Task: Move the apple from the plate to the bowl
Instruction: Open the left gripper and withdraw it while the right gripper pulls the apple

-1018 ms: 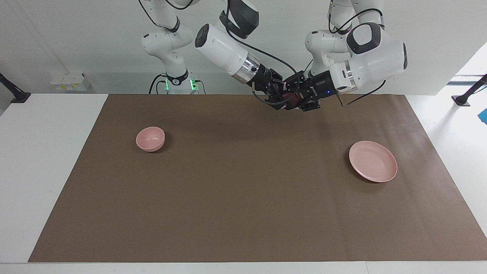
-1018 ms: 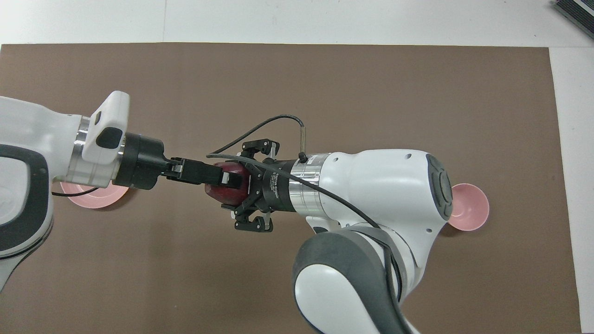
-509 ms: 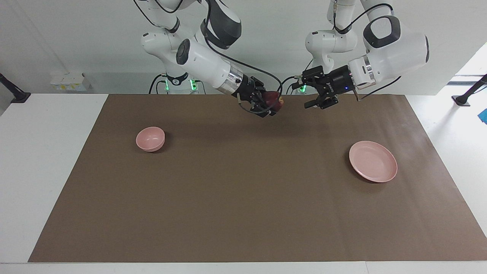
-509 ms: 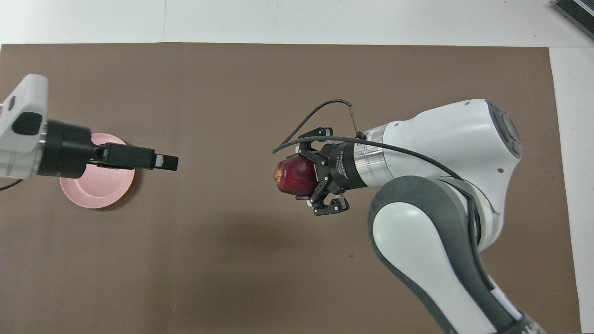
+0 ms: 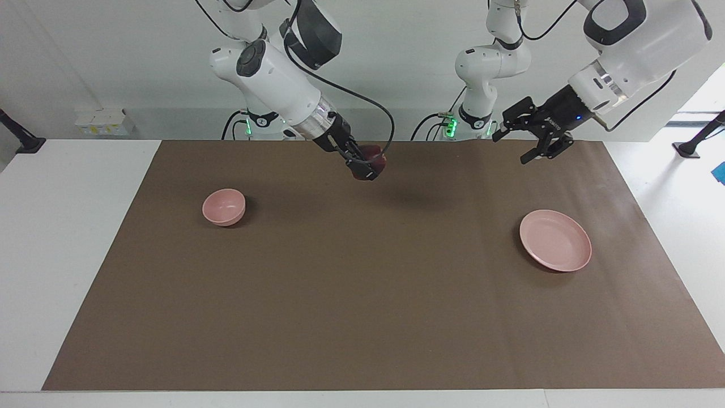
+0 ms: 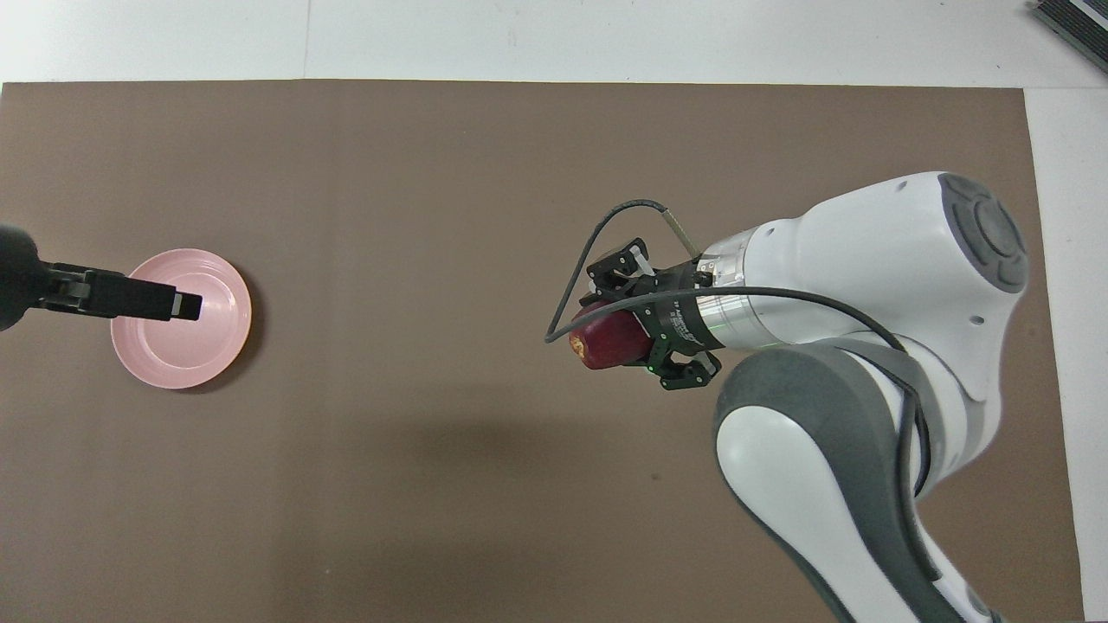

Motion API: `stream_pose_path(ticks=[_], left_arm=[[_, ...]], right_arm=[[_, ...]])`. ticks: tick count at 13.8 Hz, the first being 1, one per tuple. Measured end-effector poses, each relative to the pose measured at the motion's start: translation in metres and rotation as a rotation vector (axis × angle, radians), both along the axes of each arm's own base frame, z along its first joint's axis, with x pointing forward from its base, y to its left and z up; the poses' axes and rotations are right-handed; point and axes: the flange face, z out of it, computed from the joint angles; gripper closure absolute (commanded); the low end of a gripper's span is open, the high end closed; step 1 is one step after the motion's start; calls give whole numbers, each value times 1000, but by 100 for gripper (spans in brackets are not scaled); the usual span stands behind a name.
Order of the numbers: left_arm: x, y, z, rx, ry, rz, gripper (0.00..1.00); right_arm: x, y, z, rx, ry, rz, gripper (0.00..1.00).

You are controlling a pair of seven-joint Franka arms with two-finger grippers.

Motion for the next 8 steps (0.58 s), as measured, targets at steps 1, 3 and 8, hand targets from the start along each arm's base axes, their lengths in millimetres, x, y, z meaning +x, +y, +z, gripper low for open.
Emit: stream_pose_path(ticks=[1, 3, 8], left_arm=[[-1, 3, 3, 52, 3, 19, 0], [-5, 9, 11, 144, 17, 36, 0], [-8, 14, 22, 216, 30, 96, 0]], right_arm=[[2, -10, -2, -23, -21, 49, 100], [8, -30, -6, -71, -60, 139, 100], [20, -105, -19, -191, -132, 451, 100]])
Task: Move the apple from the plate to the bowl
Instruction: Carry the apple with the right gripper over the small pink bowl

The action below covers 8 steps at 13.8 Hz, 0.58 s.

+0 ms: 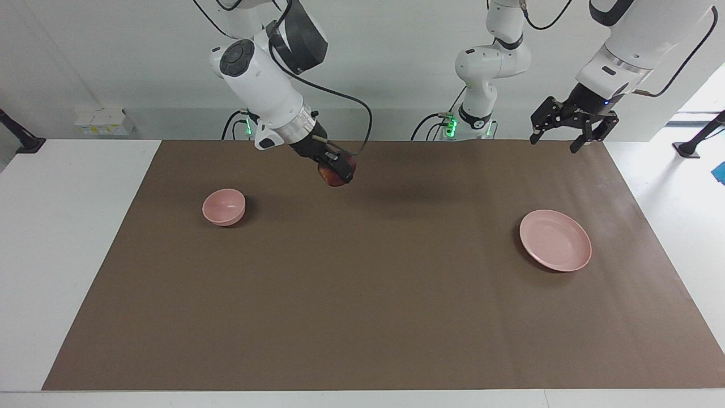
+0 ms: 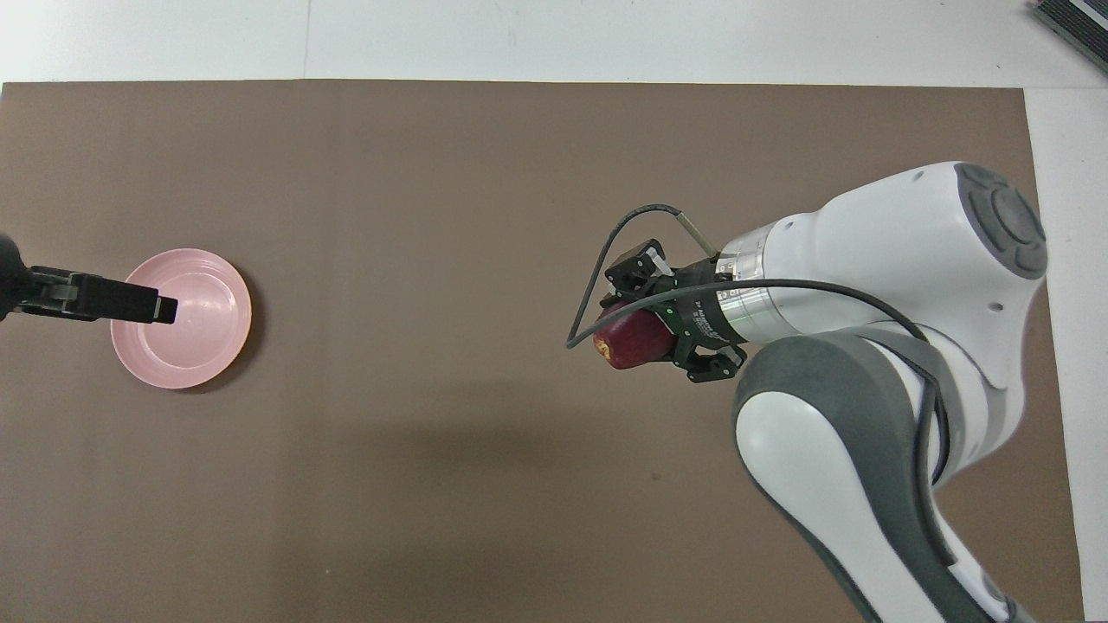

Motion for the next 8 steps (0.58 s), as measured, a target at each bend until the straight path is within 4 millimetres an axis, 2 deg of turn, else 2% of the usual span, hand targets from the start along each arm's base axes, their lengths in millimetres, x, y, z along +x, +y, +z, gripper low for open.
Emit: stream_pose_path(ticks=[5, 8], left_arm=[[7, 17, -14, 7, 28, 52, 0], [8, 22, -14, 7, 28, 64, 0]], right_arm=[[6, -76, -18, -95, -30, 236, 100], [-4, -130, -31, -156, 22, 292, 100]])
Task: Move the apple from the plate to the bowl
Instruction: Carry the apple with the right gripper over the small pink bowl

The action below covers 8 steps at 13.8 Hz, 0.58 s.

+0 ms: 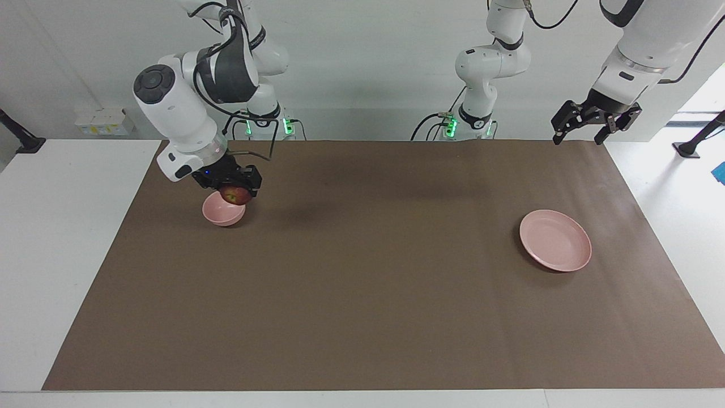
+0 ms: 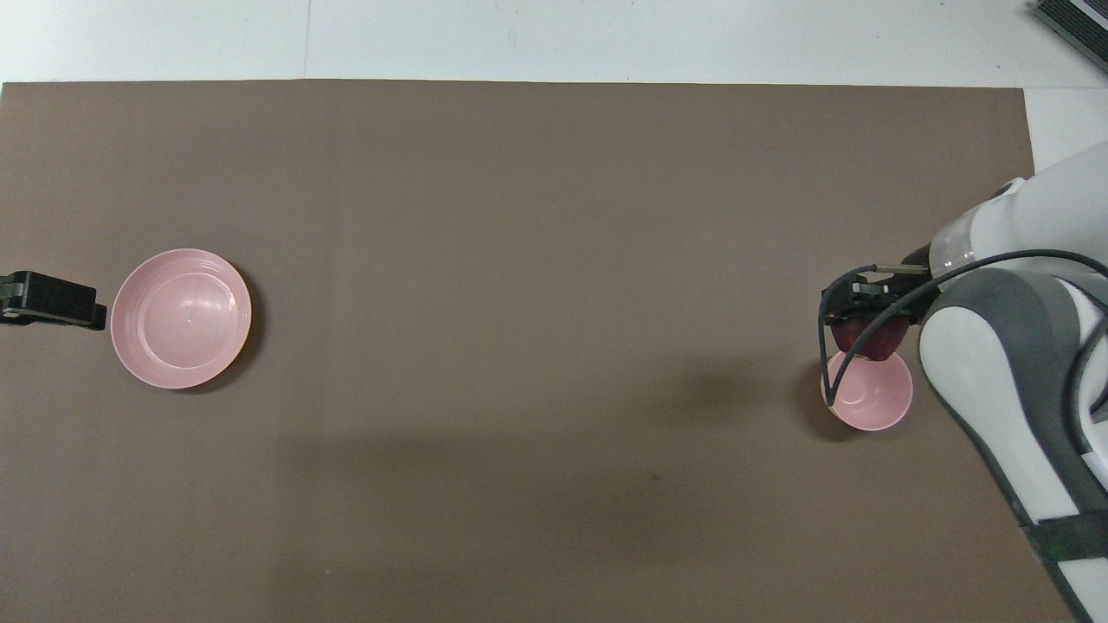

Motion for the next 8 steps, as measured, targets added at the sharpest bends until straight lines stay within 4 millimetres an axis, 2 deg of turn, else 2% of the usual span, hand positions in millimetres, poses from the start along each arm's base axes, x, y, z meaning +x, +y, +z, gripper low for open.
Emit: stream_pose_path(ticks=[3, 8], left_arm=[[0, 0, 1, 0, -4, 1, 0], [0, -3, 1, 0, -3, -3, 0]], right_arm=[[-22, -33, -34, -2, 70, -8, 100], [-39, -52, -89, -15, 50, 18, 100]])
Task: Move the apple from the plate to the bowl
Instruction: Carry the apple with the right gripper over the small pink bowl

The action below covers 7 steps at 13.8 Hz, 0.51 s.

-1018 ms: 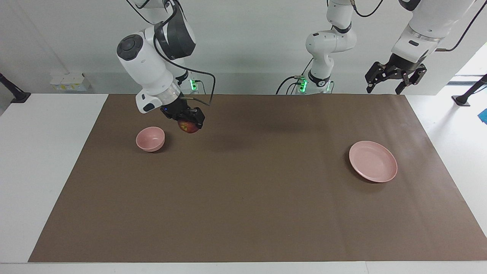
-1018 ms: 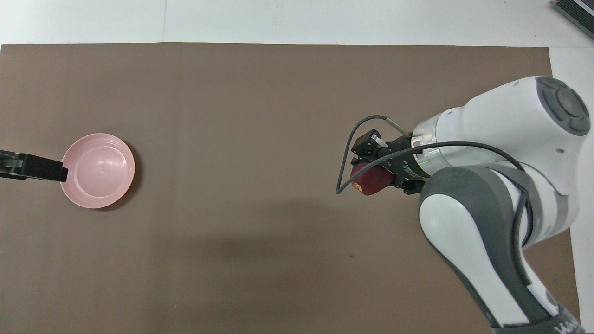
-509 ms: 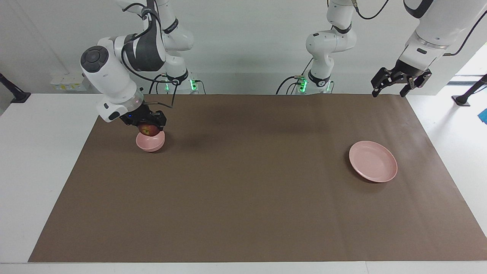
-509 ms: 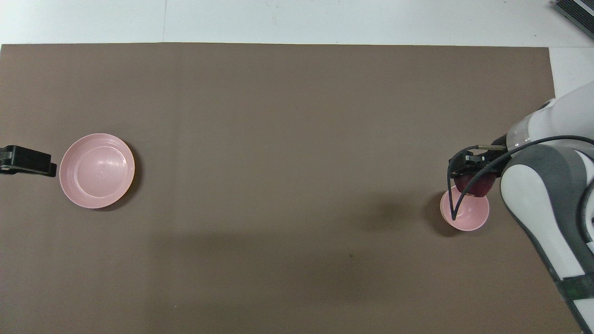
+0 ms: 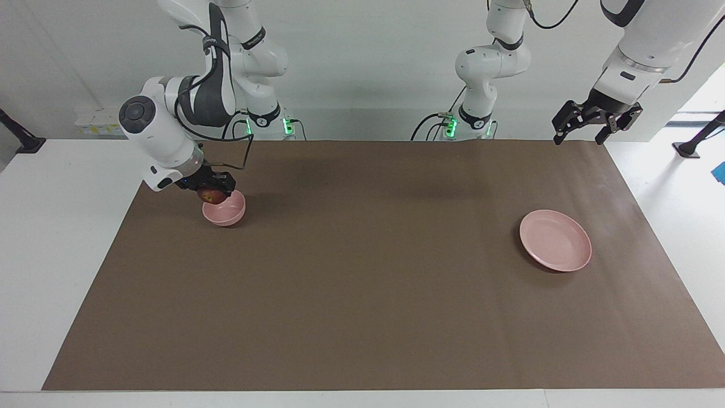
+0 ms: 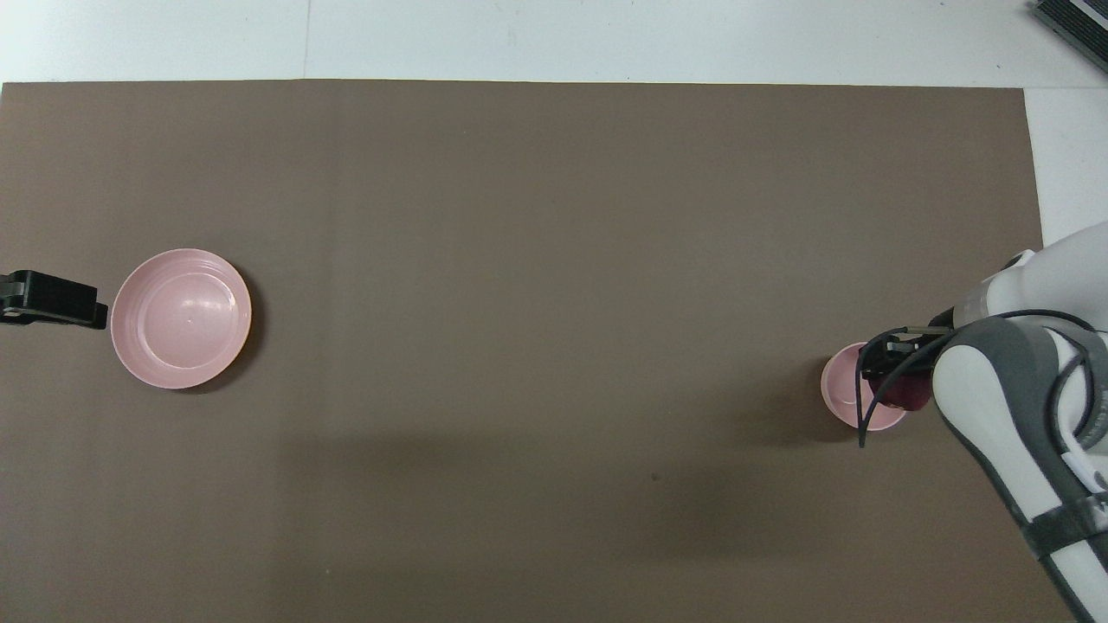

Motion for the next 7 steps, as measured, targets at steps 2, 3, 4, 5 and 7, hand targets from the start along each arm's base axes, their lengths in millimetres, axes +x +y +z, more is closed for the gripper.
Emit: stream_pose_path(ticks=[2, 3, 4, 5, 7], left_arm=[[0, 2, 0, -5, -1, 1, 0], [0, 5, 1, -7, -1, 6, 0], [0, 11, 1, -8, -2, 17, 0], [0, 16, 1, -10, -4, 25, 0], [0, 17, 2, -11, -4, 27, 0]], right_arm=[[-5, 0, -14, -1, -5, 6, 100], [-5, 1, -16, -1, -19, 14, 100], [-5, 1, -19, -1, -32, 26, 100], [-5, 1, -24, 1, -36, 37, 100], [-5, 1, -41, 2, -44, 44, 100]])
